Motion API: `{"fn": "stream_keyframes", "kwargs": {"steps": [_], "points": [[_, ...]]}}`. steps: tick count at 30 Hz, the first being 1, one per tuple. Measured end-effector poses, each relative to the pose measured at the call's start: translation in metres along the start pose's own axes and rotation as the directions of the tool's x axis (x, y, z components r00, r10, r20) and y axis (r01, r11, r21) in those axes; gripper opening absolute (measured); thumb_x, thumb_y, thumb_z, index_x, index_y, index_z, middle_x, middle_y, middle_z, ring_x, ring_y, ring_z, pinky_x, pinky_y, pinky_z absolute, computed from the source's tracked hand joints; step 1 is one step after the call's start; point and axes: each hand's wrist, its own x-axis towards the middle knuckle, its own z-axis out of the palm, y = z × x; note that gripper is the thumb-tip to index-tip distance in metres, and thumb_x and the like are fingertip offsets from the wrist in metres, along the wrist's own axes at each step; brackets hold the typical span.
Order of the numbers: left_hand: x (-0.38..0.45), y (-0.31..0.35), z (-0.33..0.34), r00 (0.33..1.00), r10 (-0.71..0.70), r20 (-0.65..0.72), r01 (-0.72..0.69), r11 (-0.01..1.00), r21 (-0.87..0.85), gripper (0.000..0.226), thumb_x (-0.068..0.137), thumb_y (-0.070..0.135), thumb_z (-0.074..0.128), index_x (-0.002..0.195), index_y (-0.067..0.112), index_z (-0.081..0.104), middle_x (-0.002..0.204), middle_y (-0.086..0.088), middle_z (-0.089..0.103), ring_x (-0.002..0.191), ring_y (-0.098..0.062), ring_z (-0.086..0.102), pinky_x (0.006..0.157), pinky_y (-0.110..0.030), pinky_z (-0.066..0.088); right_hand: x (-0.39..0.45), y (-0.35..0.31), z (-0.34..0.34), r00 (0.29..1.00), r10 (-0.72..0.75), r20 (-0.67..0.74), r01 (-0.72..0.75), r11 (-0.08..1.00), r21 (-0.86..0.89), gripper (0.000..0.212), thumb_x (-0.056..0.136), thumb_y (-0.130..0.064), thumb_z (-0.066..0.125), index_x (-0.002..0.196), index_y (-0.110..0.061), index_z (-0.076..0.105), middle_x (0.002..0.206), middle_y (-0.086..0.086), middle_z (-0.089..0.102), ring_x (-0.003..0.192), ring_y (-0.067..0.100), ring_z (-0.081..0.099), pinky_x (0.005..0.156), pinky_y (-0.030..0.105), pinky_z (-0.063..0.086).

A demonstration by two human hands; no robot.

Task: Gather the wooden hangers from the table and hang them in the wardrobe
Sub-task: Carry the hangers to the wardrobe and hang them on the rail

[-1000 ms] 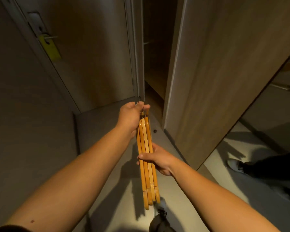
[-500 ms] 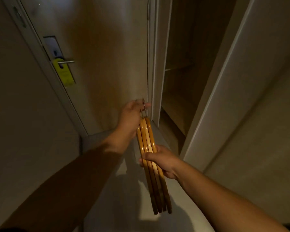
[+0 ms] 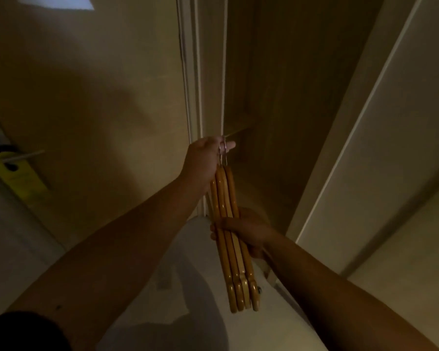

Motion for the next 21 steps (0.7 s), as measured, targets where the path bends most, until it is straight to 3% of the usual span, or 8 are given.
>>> {"fn": "stream_keyframes", "kwargs": {"steps": [4,7,11,15,21], "points": [[0.052,0.006,0.011,0.996,0.036,0.081,-0.037,0.999,-0.001,0.029,0.100,0.029,0.041,0.106,0.017,0.067,0.097,0.010,0.078,0.116,-0.012,0.063,0.107,-0.037,0.039,0.027,-0.030,-0.006,0.995,-0.061,-0.084,0.060,0.998,-0.012,0.038,0.086,-0.004,0.062,0.123,-0.004,0.051,0.093,0.014,0.069,0.076,0.020,0.071,0.064,0.029,0.058],[0.083,0.003,0.027,0.988,0.035,0.150,-0.035,0.999,-0.003,0.028,0.103,0.027,0.038,0.102,0.019,0.064,0.103,0.009,0.075,0.116,-0.010,0.061,0.103,-0.033,0.037,0.050,-0.041,-0.022,0.987,-0.074,-0.142,0.076,0.997,0.004,0.039,0.085,-0.009,0.067,0.121,-0.004,0.053,0.093,0.013,0.069,0.075,0.019,0.071,0.062,0.028,0.058],[0.133,-0.006,0.050,0.976,0.034,0.216,-0.036,0.999,0.001,0.027,0.104,0.029,0.036,0.103,0.021,0.062,0.099,0.010,0.075,0.116,-0.011,0.061,0.113,-0.040,0.031,0.083,-0.055,-0.048,0.970,-0.105,-0.220,0.115,0.993,0.035,0.033,0.086,-0.010,0.066,0.118,-0.006,0.055,0.092,0.012,0.069,0.070,0.015,0.072,0.058,0.025,0.057],[0.184,-0.006,0.072,0.959,0.007,0.282,-0.003,1.000,-0.014,0.025,0.104,0.027,0.037,0.101,0.019,0.061,0.096,0.005,0.075,0.116,-0.015,0.063,0.115,-0.043,0.031,0.115,-0.080,-0.075,0.953,-0.096,-0.287,0.123,0.989,0.078,0.030,0.084,-0.013,0.068,0.111,-0.009,0.057,0.095,0.013,0.071,0.078,0.020,0.072,0.062,0.029,0.057],[0.255,0.021,0.100,0.912,0.039,0.409,-0.091,0.990,0.108,0.031,0.099,0.038,0.045,0.113,0.019,0.064,0.104,0.010,0.075,0.112,-0.012,0.062,0.107,-0.039,0.038,0.150,-0.136,-0.108,0.915,-0.136,-0.379,0.153,0.988,0.015,0.022,0.084,-0.019,0.068,0.102,-0.008,0.063,0.096,0.013,0.072,0.084,0.023,0.071,0.068,0.033,0.059]]}}
